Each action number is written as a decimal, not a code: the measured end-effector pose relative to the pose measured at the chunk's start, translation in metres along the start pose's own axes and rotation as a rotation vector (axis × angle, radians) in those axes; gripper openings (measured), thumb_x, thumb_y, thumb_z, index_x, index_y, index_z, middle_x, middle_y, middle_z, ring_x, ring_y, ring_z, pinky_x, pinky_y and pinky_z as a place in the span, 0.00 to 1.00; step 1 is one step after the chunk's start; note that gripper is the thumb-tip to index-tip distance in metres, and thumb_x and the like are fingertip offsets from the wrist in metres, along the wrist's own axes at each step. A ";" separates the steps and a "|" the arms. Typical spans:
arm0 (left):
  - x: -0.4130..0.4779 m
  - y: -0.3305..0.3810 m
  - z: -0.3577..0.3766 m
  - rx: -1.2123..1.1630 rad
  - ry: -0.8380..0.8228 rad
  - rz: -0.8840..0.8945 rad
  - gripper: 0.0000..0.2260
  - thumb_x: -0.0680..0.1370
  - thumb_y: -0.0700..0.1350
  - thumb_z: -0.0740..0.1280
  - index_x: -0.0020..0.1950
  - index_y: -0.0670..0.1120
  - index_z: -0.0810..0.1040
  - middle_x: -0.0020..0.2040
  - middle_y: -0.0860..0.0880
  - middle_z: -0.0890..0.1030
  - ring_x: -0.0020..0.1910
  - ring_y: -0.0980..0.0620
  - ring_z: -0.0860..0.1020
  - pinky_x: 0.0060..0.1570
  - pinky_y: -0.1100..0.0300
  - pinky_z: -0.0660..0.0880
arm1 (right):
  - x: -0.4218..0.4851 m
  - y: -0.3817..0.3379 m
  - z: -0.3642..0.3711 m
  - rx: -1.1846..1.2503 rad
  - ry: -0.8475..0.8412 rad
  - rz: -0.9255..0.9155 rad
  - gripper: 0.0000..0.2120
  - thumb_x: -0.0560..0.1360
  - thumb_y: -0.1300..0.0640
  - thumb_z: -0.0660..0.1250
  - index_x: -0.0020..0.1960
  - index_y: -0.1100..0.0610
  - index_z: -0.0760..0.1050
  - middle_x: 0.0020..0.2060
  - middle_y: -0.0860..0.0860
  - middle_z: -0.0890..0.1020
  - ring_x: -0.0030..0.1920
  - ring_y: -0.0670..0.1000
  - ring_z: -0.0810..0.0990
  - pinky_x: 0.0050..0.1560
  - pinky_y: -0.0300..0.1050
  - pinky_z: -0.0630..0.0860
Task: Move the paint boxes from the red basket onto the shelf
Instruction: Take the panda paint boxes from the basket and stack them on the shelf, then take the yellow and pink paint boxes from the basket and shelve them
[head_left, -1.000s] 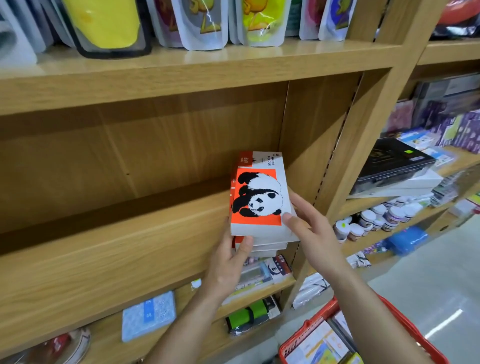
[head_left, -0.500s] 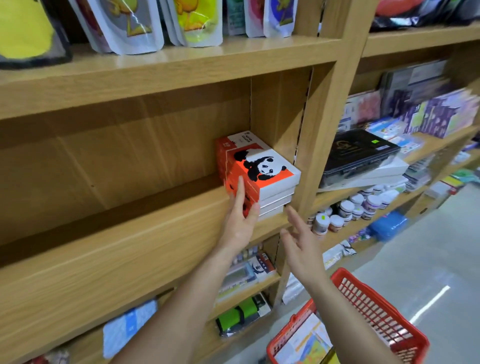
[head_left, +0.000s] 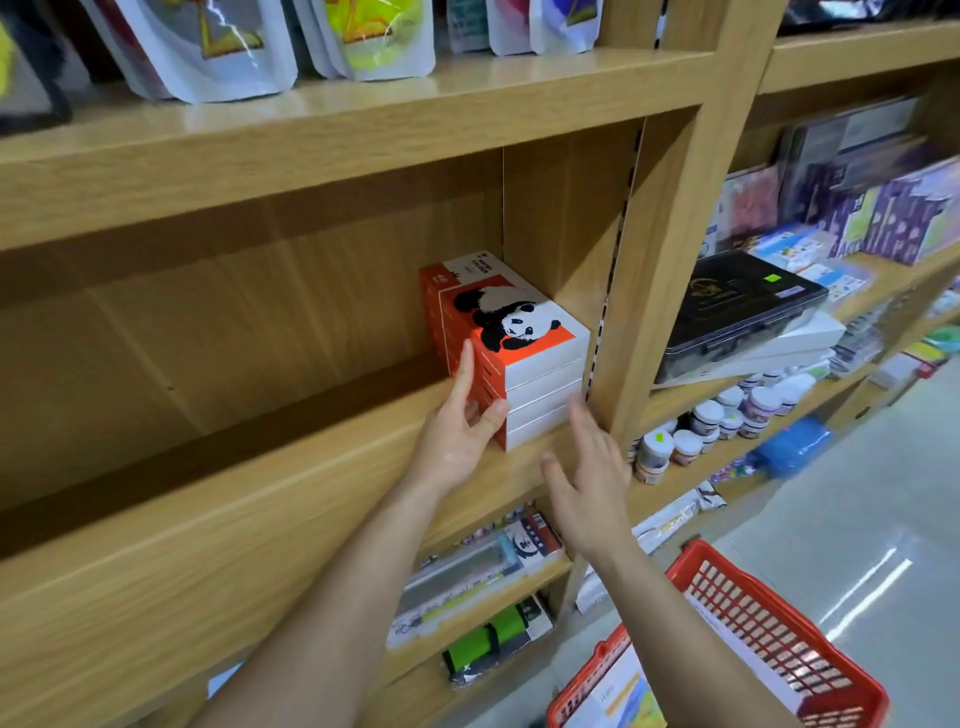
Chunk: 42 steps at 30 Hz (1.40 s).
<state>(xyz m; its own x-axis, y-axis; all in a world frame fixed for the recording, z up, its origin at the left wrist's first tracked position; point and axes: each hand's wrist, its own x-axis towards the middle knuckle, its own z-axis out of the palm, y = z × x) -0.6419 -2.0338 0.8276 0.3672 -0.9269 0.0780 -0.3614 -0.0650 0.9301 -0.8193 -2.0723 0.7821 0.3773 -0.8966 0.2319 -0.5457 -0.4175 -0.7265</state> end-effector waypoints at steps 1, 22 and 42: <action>0.001 -0.001 0.000 0.010 -0.001 -0.002 0.37 0.81 0.55 0.66 0.76 0.74 0.42 0.75 0.60 0.67 0.71 0.62 0.69 0.68 0.62 0.67 | 0.002 -0.001 -0.003 -0.005 0.024 -0.020 0.36 0.79 0.40 0.55 0.84 0.42 0.48 0.82 0.37 0.53 0.81 0.50 0.59 0.74 0.51 0.55; -0.147 -0.048 0.076 0.368 -0.344 0.021 0.18 0.74 0.61 0.64 0.58 0.55 0.81 0.53 0.61 0.81 0.52 0.62 0.78 0.51 0.59 0.77 | -0.145 0.138 -0.079 -0.160 -0.144 0.437 0.27 0.79 0.46 0.72 0.74 0.58 0.74 0.67 0.57 0.79 0.67 0.59 0.78 0.66 0.53 0.74; -0.160 -0.300 0.366 0.530 -0.967 -0.241 0.32 0.75 0.56 0.68 0.77 0.48 0.68 0.74 0.46 0.72 0.72 0.45 0.71 0.69 0.47 0.69 | -0.298 0.364 0.041 0.163 0.007 1.196 0.27 0.79 0.57 0.69 0.74 0.66 0.68 0.68 0.64 0.77 0.68 0.64 0.76 0.69 0.55 0.72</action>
<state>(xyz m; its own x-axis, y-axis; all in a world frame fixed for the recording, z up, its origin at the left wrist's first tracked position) -0.9057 -2.0011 0.4046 -0.2578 -0.7509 -0.6080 -0.7738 -0.2164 0.5954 -1.0998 -1.9514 0.4224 -0.3067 -0.7043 -0.6402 -0.4458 0.7006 -0.5572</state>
